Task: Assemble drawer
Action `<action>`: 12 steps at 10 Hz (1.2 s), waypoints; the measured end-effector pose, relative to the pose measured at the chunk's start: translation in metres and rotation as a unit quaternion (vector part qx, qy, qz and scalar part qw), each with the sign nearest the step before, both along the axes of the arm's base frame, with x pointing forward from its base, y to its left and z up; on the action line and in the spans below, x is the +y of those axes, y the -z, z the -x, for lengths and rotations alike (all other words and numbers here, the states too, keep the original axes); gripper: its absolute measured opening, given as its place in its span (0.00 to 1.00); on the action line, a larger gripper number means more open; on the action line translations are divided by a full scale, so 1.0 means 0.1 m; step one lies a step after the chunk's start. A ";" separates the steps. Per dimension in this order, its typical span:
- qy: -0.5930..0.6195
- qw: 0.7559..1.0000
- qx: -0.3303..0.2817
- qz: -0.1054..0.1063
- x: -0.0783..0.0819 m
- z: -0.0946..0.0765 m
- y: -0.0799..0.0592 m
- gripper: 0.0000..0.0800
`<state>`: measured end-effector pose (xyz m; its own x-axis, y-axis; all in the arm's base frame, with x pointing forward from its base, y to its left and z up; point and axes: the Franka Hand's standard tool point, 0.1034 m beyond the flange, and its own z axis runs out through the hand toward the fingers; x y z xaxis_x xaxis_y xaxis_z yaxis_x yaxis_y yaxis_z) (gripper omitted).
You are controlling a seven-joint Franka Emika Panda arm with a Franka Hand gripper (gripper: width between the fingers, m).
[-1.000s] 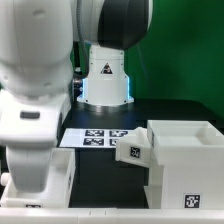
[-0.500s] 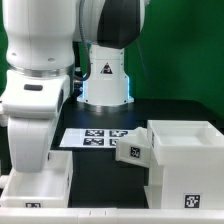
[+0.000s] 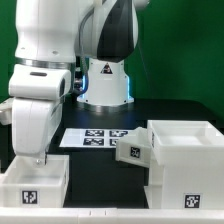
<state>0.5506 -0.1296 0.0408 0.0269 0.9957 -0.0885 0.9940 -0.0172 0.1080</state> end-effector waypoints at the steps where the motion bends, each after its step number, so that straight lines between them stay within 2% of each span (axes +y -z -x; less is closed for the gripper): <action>1: -0.002 1.000 -0.001 -0.002 0.07 0.05 0.05 0.06; 3: 0.003 1.000 0.012 -0.006 0.30 0.05 0.09 0.06; 4: 0.005 1.000 0.016 -0.007 0.36 0.05 0.14 0.06; 7: 0.026 1.000 0.014 -0.008 0.38 0.03 0.16 0.06; 8: 0.026 1.000 0.014 -0.009 0.38 0.03 0.16 0.15; 9: 0.026 1.000 0.014 -0.009 0.38 0.03 0.16 0.38; 10: 0.025 1.000 0.014 -0.008 0.36 0.04 0.16 0.38; 11: 0.026 1.000 0.014 -0.008 0.29 0.05 0.16 0.61; 12: 0.026 1.000 0.015 -0.008 0.24 0.06 0.16 0.75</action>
Offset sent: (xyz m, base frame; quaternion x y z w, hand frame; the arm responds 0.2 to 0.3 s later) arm 0.0106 0.0245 -0.0112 -0.0009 -0.0216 0.0047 0.9998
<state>0.5449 -0.1053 0.0246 0.0762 0.9943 -0.0743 0.9945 -0.0704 0.0778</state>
